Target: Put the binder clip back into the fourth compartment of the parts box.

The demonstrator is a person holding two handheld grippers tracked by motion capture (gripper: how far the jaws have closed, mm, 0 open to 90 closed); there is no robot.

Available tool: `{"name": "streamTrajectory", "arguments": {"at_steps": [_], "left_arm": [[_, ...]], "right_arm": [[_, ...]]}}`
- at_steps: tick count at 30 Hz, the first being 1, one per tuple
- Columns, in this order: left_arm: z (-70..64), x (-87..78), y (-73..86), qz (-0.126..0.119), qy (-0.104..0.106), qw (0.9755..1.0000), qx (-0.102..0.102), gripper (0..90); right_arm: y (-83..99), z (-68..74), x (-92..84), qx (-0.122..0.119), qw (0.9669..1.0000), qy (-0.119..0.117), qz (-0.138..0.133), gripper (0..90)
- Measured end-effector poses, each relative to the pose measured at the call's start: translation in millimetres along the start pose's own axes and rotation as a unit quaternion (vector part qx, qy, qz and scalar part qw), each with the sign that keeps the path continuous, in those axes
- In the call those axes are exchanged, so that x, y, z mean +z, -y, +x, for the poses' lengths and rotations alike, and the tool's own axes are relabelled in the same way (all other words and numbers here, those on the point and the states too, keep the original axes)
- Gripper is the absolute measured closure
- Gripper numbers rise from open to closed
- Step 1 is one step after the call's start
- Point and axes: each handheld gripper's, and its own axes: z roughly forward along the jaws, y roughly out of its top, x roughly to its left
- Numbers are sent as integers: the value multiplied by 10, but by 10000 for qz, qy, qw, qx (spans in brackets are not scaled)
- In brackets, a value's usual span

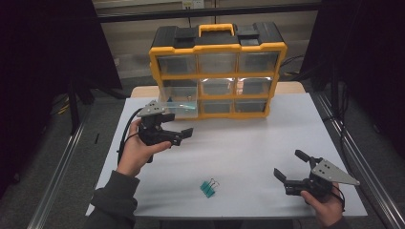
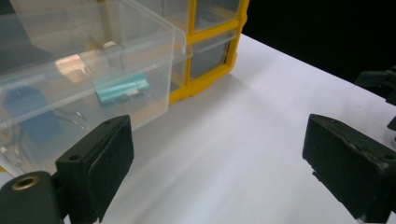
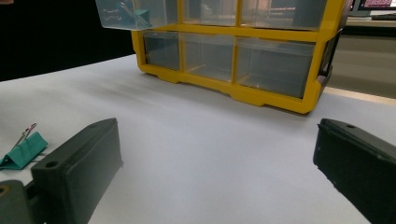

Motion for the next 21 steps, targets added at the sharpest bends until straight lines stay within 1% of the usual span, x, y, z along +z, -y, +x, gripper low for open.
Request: {"name": "streamTrajectory", "arguments": {"at_steps": [4, 5, 6, 7, 12, 14, 15, 19, 21], "left_arm": [[-28, 18, 91, 60, 28, 10000, -9, 85], [-38, 27, 115, 40, 50, 10000, -21, 84], [-44, 32, 135, 81, 78, 9999, 5, 84], [-54, 34, 154, 122, 46, 9999, 28, 83], [-103, 66, 275, 175, 107, 9998, -44, 80], [-125, 85, 330, 190, 167, 9996, -78, 78], [-133, 89, 352, 240, 165, 9996, -52, 78], [-170, 115, 434, 259, 254, 9993, -82, 70], [-193, 128, 465, 327, 266, 9991, -78, 68]], "right_arm": [[0, 0, -3, 1, 10000, 0, 6, 6], [1, -1, -2, -3, 10000, -2, 9, 6], [1, -2, -1, -12, 10000, 1, 4, 5], [1, -1, 0, -3, 10000, 2, 6, 6], [-1, 2, 0, -18, 10000, 6, 19, 5], [-1, 2, 1, 20, 10000, 30, -9, 6], [1, -2, -1, -12, 10000, 6, 5, 5], [-1, 3, 1, -16, 10000, 6, 20, 5], [-1, 6, 3, -15, 10000, 13, 12, 6]]}}
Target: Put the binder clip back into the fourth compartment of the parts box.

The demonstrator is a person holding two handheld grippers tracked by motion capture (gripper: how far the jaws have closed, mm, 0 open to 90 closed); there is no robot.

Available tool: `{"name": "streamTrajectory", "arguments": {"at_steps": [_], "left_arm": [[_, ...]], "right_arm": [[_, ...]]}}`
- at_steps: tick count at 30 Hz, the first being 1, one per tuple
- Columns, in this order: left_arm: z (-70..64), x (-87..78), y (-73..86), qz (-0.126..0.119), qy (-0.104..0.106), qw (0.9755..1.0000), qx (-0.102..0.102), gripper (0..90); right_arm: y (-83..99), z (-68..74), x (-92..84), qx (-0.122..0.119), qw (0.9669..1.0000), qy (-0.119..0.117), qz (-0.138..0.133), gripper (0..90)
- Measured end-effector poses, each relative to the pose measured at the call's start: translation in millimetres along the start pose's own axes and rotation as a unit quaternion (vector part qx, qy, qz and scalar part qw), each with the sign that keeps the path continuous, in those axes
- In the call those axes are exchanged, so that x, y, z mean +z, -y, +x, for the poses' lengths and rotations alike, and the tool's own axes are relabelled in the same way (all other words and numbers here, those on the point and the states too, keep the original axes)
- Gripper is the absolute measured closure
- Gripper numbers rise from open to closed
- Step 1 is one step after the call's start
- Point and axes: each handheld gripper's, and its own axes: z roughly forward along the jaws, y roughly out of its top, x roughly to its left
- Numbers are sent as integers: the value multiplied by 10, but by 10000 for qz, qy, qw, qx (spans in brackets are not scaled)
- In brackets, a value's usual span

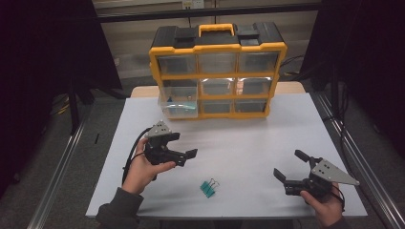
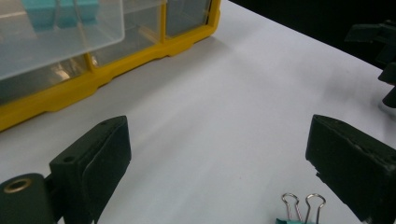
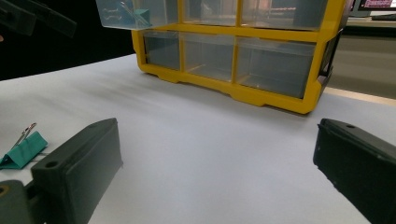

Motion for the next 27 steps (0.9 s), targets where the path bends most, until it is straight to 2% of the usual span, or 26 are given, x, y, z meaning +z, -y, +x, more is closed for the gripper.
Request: {"name": "streamTrajectory", "arguments": {"at_steps": [8, 13, 16, 21, 27], "left_arm": [[-74, 71, 124, 72, 131, 9999, -8, 66], [-109, 110, 217, 182, 132, 9997, -22, 65], [-130, 136, 268, 154, 193, 9997, -85, 65], [-170, 173, 325, 165, 197, 9996, -73, 65], [-237, 250, 429, 310, 284, 9991, -59, 65]], "right_arm": [[1, 2, 4, 14, 10000, 17, -7, 5], [2, 0, 6, 0, 10000, 21, -12, 5], [5, -2, 7, -32, 10000, -13, -1, 5], [4, 3, 15, -7, 10000, 7, -7, 6], [4, 7, 11, 13, 10000, -25, 24, 5]]}}
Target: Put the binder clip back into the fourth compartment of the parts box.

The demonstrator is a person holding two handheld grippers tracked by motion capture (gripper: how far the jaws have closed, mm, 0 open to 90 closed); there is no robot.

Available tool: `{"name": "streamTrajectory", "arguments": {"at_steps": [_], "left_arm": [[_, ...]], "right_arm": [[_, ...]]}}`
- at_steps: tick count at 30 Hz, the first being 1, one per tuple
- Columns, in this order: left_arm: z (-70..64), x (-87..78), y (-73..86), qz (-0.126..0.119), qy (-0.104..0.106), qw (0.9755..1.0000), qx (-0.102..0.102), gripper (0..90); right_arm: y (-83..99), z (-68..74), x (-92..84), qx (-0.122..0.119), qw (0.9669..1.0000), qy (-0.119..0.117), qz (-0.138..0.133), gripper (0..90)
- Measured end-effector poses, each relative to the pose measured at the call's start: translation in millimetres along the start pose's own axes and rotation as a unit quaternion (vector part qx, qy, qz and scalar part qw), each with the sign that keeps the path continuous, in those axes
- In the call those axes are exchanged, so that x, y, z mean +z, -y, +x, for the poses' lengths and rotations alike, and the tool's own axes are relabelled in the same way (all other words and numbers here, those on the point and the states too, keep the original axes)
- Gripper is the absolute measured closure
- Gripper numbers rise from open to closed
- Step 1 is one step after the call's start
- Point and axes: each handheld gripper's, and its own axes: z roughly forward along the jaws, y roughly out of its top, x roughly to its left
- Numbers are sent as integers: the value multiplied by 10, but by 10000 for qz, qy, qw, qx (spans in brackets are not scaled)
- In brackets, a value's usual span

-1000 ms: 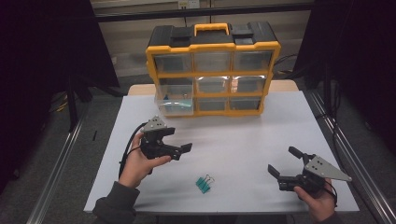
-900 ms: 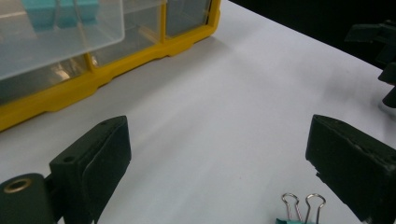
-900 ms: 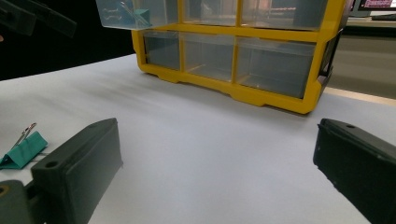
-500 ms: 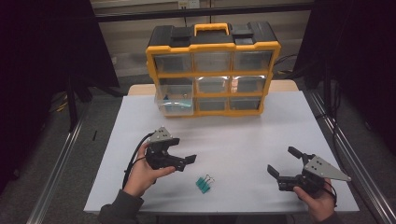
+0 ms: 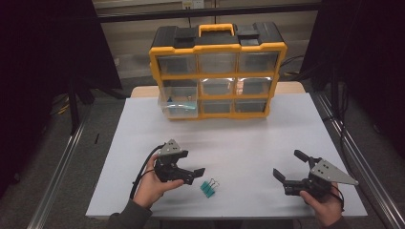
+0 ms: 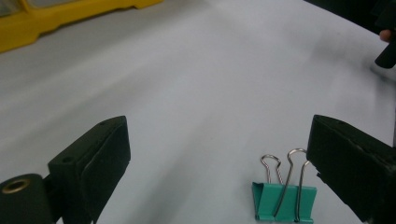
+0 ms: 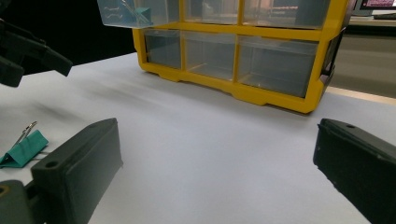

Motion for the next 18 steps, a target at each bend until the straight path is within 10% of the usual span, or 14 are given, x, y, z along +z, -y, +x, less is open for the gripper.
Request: {"name": "streamTrajectory", "arguments": {"at_steps": [18], "left_arm": [[-225, 168, 137, 292, 413, 9984, 260, 241]], "right_arm": [[-6, 5, 7, -36, 10000, -5, -30, 6]]}}
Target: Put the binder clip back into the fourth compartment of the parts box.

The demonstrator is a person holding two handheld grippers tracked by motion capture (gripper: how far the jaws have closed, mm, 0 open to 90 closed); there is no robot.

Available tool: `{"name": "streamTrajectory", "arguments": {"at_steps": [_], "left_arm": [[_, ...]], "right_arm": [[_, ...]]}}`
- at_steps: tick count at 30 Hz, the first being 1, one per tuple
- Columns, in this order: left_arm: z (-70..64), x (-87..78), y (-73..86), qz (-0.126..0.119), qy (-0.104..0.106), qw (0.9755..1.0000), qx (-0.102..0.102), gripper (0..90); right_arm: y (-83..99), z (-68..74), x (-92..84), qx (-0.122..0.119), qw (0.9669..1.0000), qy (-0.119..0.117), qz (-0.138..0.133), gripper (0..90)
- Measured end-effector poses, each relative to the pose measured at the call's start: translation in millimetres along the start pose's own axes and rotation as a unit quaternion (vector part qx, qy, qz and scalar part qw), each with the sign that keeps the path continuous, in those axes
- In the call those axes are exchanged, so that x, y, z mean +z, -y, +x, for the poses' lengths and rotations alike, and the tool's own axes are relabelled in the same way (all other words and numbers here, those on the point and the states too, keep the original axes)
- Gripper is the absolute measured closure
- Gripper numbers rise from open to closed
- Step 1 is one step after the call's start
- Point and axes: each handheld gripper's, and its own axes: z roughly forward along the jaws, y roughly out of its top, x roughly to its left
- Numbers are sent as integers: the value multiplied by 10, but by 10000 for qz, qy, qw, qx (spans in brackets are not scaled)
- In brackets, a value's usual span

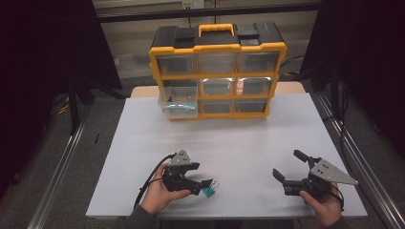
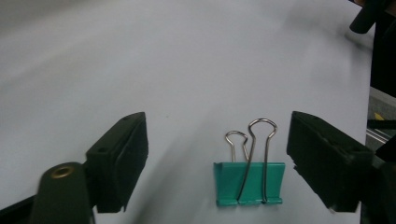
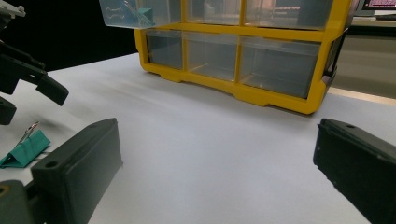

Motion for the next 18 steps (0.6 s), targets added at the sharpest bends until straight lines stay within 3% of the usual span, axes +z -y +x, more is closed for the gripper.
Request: {"name": "streamTrajectory", "arguments": {"at_steps": [3, 8, 15, 18], "left_arm": [[-34, 32, 14, 47, 90, 9999, 44, 357], [-83, 109, 25, 160, 288, 9995, 17, 473], [-104, 147, 15, 304, 290, 9991, 87, 648], [-119, 167, 18, 363, 274, 9989, 60, 666]], "right_arm": [[0, -3, -2, -22, 10000, -15, 8, 5], [2, 1, -1, 19, 10000, -6, 15, 5], [1, 0, -2, -20, 10000, -38, 28, 6], [0, -3, -4, -39, 10000, -37, 23, 5]]}}
